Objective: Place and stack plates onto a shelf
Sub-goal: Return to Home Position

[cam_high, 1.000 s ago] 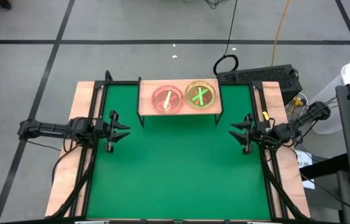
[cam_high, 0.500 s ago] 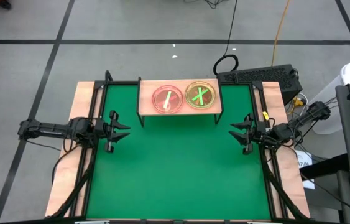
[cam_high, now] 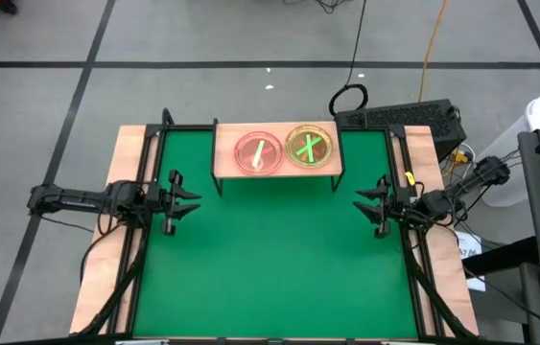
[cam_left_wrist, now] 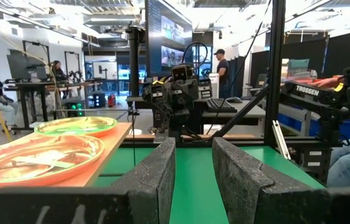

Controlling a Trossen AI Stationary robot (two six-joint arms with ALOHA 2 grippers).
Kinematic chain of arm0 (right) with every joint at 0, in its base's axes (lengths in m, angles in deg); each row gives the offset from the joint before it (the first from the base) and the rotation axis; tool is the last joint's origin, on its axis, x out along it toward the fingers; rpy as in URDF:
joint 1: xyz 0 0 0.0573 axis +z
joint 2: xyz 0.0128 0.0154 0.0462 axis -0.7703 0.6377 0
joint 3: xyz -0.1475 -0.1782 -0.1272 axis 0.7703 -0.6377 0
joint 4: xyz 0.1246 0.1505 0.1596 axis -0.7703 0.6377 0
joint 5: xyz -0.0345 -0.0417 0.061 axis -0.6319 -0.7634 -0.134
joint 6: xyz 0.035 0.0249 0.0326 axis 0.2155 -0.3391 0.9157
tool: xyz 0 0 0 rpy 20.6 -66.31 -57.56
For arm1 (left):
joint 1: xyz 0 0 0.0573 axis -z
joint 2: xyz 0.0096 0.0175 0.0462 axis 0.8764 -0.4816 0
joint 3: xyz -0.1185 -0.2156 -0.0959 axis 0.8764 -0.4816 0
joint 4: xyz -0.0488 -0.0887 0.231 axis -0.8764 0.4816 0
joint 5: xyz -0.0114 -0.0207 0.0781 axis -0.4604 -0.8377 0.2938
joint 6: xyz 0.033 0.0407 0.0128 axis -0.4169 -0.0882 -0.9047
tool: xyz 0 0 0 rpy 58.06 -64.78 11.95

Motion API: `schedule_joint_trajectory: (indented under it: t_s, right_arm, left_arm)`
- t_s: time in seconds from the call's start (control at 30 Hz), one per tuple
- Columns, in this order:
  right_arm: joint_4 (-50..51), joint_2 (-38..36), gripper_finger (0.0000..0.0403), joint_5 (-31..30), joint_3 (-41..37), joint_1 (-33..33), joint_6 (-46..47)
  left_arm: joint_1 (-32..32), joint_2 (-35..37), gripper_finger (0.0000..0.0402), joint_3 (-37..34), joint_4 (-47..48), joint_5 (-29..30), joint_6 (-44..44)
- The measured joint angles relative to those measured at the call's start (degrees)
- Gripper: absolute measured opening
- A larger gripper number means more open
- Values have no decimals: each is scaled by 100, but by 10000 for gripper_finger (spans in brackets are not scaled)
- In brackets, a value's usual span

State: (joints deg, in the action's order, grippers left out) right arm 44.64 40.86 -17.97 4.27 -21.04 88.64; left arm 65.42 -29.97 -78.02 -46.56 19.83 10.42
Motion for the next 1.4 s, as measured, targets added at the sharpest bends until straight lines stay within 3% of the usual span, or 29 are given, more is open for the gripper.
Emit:
schedule_joint_trajectory:
  t_s: [0.8, 1.0, 1.4]
  right_arm:
    - [13, 0, 160, 4, -17, -21, -2]
    - [80, -2, 160, 4, -15, -348, -50]
    - [1278, 2, 160, 3, -15, -1243, -198]
  left_arm:
    - [2, 0, 113, 0, 1, 2, 0]
    - [2, 0, 113, 0, 1, 1, 0]
    - [0, 0, 113, 0, 1, 0, 0]
